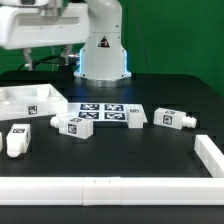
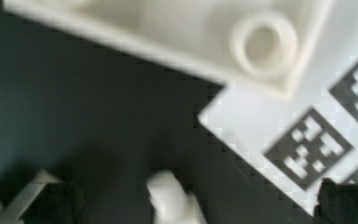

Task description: Assemble one leg

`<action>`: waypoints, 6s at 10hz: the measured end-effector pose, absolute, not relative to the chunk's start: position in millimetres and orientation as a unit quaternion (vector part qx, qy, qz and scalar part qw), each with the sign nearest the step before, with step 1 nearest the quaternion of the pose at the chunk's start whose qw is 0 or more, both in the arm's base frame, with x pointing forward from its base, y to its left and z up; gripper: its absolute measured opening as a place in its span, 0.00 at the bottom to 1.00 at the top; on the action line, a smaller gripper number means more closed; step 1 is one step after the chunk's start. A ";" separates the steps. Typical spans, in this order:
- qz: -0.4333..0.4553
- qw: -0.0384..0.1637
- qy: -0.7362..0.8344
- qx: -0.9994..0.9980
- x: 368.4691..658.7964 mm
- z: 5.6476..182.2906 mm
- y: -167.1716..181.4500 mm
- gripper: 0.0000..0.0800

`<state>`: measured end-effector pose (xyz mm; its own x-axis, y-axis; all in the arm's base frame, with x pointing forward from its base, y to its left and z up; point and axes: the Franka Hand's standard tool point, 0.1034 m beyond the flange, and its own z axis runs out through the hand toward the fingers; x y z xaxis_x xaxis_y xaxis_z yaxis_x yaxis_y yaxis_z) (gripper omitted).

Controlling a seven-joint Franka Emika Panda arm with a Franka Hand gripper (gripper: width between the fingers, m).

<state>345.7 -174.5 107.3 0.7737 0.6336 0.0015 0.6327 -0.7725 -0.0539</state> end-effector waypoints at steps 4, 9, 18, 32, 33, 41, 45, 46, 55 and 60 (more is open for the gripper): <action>0.006 0.025 -0.338 -0.941 350.5 108.1 -175.2 0.81; 0.013 0.038 -0.287 -0.957 338.2 58.2 -245.7 0.81; 0.032 0.021 -0.291 -0.956 305.5 10.0 -291.5 0.81; 0.050 0.071 -0.015 -0.996 421.4 93.1 -196.2 0.07; 0.051 0.070 -0.014 -0.996 421.7 90.0 -193.2 0.07; 0.060 0.049 0.096 -0.992 492.7 90.5 -102.1 0.07; 0.046 0.019 0.085 -0.995 529.4 70.9 -54.4 0.07; 0.045 0.019 0.085 -0.995 531.1 71.5 -54.7 0.07; 0.026 -0.004 0.029 -0.999 567.9 21.0 -20.0 0.07; 0.035 -0.013 0.026 -0.999 584.9 25.7 -21.3 0.07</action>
Offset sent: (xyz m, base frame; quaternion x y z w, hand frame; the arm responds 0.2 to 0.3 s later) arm 0.0000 0.0000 0.0000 0.0000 0.0000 0.0000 1.0000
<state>584.9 -21.3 25.7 0.9962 -0.0532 -0.0690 -0.0513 -0.9983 0.0287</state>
